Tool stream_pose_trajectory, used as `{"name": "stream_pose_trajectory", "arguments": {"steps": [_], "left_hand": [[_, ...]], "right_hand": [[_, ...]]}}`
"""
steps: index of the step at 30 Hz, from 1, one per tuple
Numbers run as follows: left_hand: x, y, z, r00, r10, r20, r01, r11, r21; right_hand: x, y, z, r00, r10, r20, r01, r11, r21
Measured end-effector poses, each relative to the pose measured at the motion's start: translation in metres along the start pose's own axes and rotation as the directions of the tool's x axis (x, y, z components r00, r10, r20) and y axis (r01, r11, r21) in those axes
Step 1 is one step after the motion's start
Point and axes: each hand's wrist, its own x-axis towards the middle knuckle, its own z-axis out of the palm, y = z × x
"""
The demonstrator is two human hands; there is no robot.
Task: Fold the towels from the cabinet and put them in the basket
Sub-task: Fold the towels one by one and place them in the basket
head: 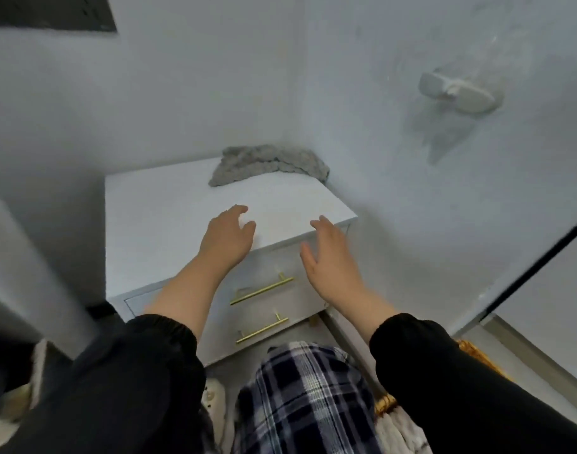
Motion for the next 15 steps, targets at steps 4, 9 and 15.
{"name": "stream_pose_trajectory", "arguments": {"steps": [4, 9, 15], "left_hand": [[0.018, -0.028, -0.005, 0.997, -0.070, -0.037, 0.074, 0.993, 0.095], [0.043, -0.041, -0.010, 0.998, -0.062, -0.031, 0.069, 0.917, 0.393], [0.066, -0.074, -0.016, 0.986, -0.159, 0.042, 0.114, 0.843, 0.526]], "right_hand": [[0.031, -0.023, 0.023, 1.000, -0.002, -0.003, 0.002, 1.000, 0.026], [0.077, -0.035, 0.055, 0.997, 0.072, -0.002, -0.072, 0.997, -0.040], [0.141, -0.039, 0.068, 0.994, 0.105, 0.032, -0.099, 0.984, -0.151]]}}
